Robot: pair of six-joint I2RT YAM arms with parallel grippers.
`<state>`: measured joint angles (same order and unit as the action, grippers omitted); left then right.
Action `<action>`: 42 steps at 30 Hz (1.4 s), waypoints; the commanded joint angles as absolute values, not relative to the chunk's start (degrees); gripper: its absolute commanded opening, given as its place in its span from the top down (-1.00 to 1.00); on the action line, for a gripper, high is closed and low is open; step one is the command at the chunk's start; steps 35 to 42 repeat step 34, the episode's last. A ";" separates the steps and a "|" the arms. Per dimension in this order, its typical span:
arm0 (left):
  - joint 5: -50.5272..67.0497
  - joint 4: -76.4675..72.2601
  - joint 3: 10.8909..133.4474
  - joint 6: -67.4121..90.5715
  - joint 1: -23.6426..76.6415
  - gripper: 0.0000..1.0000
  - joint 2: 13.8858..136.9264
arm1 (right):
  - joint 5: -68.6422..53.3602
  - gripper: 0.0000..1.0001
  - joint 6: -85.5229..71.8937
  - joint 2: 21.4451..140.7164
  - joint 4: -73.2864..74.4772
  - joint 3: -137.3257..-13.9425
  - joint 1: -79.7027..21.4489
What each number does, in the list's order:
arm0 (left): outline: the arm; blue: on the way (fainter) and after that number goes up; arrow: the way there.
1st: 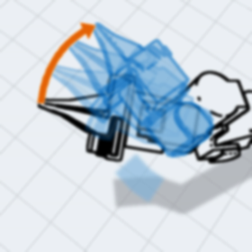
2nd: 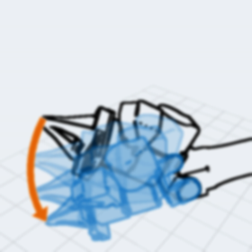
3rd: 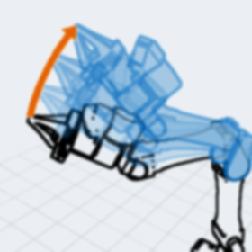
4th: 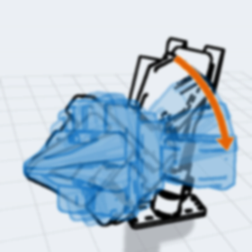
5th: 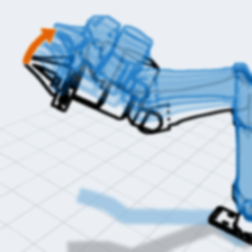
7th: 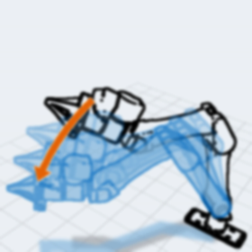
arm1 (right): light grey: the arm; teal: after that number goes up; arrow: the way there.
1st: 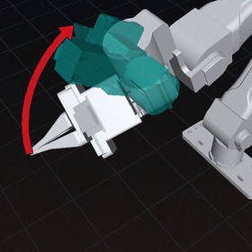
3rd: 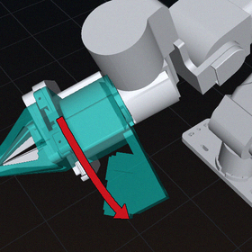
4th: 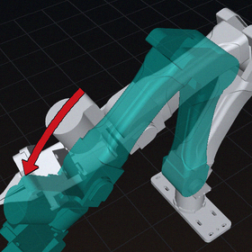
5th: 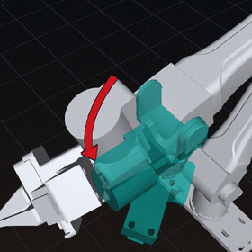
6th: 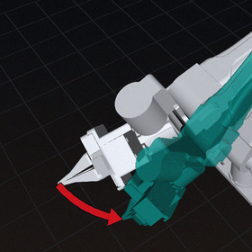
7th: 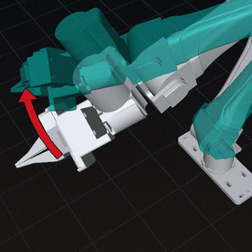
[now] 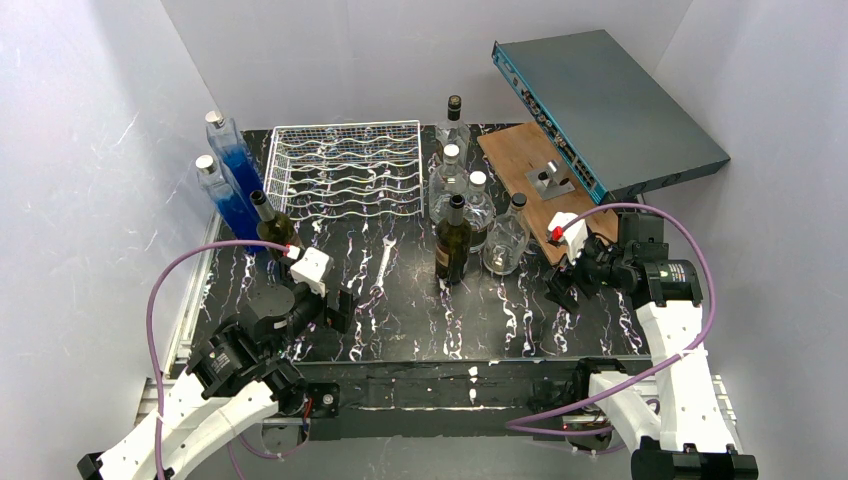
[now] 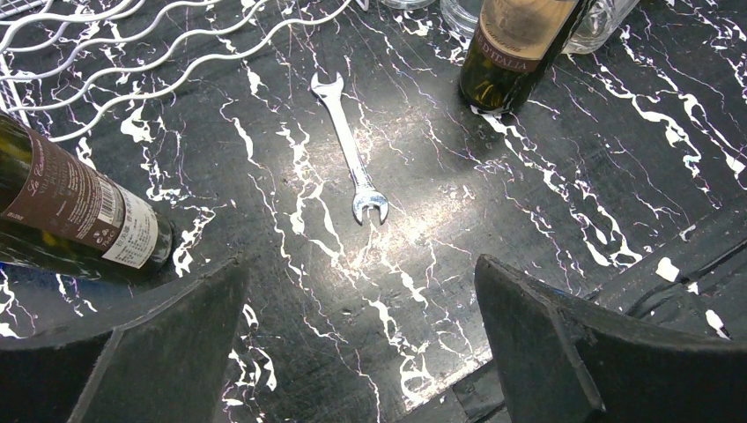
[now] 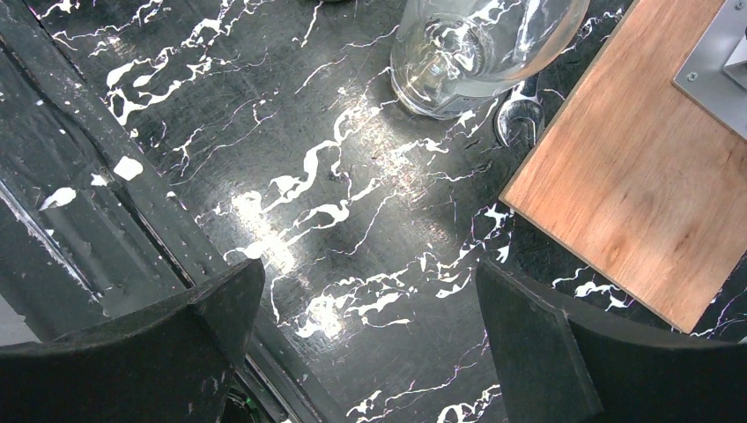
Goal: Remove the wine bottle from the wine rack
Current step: Reset both arms
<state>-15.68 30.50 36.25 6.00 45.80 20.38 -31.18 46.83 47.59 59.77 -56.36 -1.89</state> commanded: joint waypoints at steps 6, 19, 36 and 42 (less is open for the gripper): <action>-15.91 31.03 36.55 6.06 45.46 -0.99 19.78 | -30.86 -1.00 46.32 47.06 57.93 -56.16 -1.59; -15.91 31.02 36.45 6.15 45.51 -0.99 19.62 | -30.32 -1.00 46.03 46.76 57.47 -55.70 -1.58; -16.08 31.03 36.47 6.22 45.47 -0.99 19.40 | -29.90 -1.00 45.53 46.63 56.57 -55.12 -1.58; -16.08 31.03 36.47 6.22 45.47 -0.99 19.40 | -29.90 -1.00 45.53 46.63 56.57 -55.12 -1.58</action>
